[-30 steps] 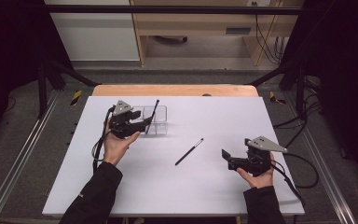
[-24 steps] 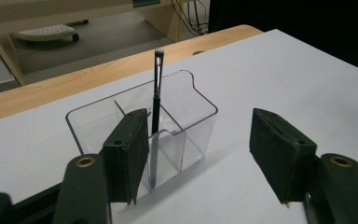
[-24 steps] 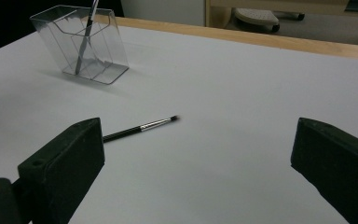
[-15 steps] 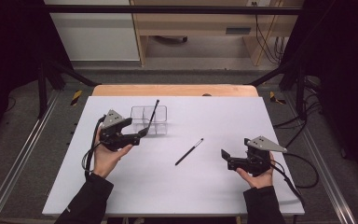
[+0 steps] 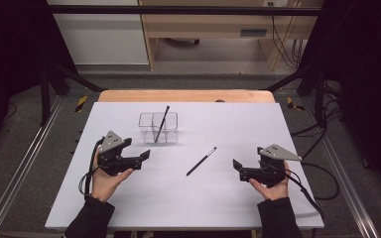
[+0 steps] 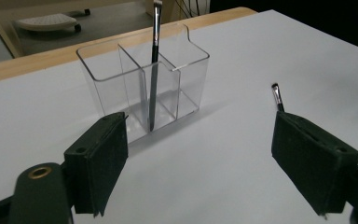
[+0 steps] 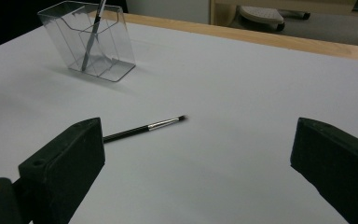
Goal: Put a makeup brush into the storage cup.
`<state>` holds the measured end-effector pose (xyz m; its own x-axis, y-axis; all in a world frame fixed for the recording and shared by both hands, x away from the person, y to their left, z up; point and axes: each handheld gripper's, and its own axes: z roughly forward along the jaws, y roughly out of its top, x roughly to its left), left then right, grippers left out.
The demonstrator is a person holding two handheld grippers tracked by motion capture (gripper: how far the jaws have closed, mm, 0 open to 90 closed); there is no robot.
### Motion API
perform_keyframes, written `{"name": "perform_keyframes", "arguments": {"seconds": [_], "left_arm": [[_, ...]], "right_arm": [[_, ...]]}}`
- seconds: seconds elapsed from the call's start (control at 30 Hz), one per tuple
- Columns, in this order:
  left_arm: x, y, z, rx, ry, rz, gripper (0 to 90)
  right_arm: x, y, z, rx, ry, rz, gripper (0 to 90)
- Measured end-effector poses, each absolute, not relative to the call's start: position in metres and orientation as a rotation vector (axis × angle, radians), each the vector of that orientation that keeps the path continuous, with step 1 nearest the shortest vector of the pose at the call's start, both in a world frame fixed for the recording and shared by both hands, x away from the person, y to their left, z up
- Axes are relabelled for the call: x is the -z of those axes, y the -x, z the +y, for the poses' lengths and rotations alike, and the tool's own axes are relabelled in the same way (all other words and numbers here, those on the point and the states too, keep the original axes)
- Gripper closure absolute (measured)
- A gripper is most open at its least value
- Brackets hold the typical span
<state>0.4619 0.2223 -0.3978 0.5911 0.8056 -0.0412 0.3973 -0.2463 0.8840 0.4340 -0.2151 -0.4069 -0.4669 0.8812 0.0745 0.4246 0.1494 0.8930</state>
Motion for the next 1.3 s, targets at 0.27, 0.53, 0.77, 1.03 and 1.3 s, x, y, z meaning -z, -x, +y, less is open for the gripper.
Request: {"name": "perform_keyframes", "arguments": {"seconds": [0.27, 0.53, 0.77, 1.03, 1.3], "left_arm": [[0.408, -0.455, 0.228, -0.523, -1.889, 0.985, 15.2], [0.414, -0.452, 0.234, -0.537, -1.893, 1.007, 14.5], [0.414, -0.450, 0.240, -0.546, -1.868, 1.021, 14.3], [0.416, -0.451, 0.247, -0.547, -1.850, 1.049, 14.3], [0.420, -0.451, 0.247, -0.556, -1.870, 1.045, 14.3]], "right_arm": [[0.405, -0.435, -0.209, -1.273, -1.233, 1.970, 3.3], [0.404, -0.439, -0.195, -1.269, -1.228, 1.984, 3.3], [0.403, -0.449, -0.172, -1.274, -1.221, 2.006, 3.4], [0.406, -0.457, -0.152, -1.258, -1.250, 2.018, 3.9], [0.419, -0.466, -0.143, -1.217, -1.307, 2.024, 4.1]]}}
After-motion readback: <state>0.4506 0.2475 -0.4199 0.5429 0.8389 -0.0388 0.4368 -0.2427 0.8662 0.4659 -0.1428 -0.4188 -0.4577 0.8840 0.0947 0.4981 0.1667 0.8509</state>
